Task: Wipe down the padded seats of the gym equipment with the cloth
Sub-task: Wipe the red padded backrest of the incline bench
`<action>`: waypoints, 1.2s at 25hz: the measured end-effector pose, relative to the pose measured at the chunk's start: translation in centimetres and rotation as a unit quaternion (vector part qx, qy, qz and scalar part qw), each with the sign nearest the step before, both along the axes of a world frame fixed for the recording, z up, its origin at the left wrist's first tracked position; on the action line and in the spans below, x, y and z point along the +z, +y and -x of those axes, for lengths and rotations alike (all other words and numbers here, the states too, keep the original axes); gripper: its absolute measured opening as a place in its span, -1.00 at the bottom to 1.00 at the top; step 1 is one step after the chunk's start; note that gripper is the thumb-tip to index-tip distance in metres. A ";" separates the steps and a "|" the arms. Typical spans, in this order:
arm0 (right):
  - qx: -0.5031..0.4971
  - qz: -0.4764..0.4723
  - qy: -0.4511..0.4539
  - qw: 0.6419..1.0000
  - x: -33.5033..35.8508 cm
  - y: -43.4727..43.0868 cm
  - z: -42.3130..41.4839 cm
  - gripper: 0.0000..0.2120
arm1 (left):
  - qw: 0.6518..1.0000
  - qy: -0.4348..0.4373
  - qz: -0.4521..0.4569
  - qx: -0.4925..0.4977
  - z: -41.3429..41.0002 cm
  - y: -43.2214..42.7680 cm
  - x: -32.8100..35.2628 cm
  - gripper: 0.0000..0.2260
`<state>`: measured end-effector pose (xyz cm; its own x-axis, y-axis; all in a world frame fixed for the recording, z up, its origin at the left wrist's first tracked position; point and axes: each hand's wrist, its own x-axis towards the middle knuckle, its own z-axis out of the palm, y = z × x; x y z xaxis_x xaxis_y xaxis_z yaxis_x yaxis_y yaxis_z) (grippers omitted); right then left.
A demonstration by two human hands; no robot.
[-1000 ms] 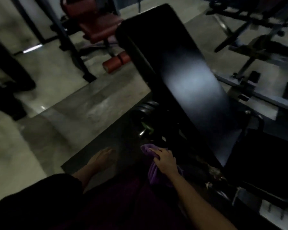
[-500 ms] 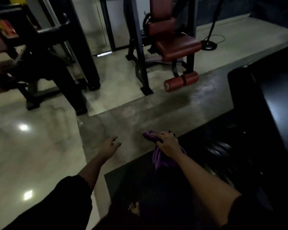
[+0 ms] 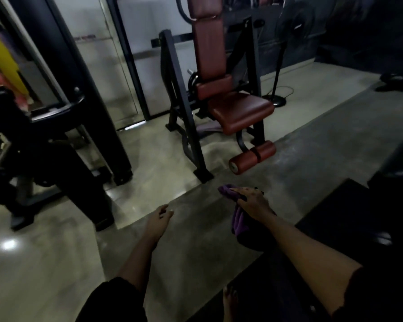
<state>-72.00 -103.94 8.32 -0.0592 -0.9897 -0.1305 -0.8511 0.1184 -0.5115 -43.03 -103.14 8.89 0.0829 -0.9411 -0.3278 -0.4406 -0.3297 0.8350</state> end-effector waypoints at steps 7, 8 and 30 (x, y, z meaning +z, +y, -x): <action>-0.006 0.047 0.009 0.999 2.3 -18.0 7.0 -0.57 | 1.000 0.012 0.010 -0.015 6.9 -20.9 1.6 -0.63; -0.005 0.050 0.011 0.999 2.8 -20.9 8.2 -0.57 | 1.000 0.019 0.013 -0.015 8.0 -24.0 1.9 -0.63; -0.062 0.211 -0.009 0.976 11.4 -80.8 20.8 -0.53 | 0.981 0.161 0.104 -0.032 23.1 -87.5 12.6 -0.62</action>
